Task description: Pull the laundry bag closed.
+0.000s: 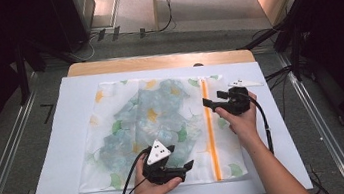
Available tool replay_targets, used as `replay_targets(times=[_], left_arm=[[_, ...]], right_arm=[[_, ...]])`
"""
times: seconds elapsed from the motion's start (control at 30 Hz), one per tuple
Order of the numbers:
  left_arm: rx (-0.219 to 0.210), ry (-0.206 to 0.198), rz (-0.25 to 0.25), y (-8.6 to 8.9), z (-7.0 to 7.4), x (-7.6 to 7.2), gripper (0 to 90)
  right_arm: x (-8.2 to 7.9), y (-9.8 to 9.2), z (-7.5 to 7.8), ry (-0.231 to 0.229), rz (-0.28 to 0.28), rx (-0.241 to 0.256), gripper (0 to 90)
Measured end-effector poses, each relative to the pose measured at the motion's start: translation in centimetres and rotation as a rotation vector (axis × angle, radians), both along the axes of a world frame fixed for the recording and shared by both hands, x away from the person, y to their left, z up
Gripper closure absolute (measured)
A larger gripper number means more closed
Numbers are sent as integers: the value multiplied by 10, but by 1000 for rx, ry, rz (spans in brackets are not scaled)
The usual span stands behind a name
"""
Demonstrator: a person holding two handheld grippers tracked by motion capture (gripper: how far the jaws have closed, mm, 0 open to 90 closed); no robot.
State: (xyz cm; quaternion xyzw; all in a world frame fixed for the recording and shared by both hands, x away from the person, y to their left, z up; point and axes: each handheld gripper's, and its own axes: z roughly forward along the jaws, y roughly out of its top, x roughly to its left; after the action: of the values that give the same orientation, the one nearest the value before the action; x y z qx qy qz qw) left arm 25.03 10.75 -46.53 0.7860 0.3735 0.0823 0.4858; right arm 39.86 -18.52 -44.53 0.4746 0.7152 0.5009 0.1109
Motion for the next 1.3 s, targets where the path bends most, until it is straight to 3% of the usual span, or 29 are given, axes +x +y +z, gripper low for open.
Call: replay_targets(times=[0.07, 0.13, 0.2, 0.3, 0.4, 0.87, 1.0, 1.17, 1.3], left_arm=[[1, 2, 1, 4, 0, 1, 130], [-25, 6, -22, 17, 2, 4, 105], [-11, -27, -10, 25, 3, 4, 86], [-6, -38, -11, 35, 5, 5, 82], [-1, -54, -9, 46, 6, 7, 72], [86, -70, 90, 100, 7, 14, 69], [83, -79, 114, 117, 11, 17, 63], [99, -95, 164, 145, 15, 18, 63], [99, -88, 189, 161, 16, 17, 63]], right_arm=[[-5, -2, -1, -1, 2, -7, 201], [-17, -8, -3, -6, 6, -2, 186], [-26, -12, -3, -11, 8, 2, 183], [-35, -15, -5, -5, 10, 9, 171], [-52, -18, -5, 1, 31, -14, 140], [-90, -42, -2, -18, 32, 5, 130], [-101, -49, -7, -23, 38, 11, 130], [-116, -57, -11, -27, 39, -16, 133], [-123, -64, -12, -28, 30, -20, 133]])
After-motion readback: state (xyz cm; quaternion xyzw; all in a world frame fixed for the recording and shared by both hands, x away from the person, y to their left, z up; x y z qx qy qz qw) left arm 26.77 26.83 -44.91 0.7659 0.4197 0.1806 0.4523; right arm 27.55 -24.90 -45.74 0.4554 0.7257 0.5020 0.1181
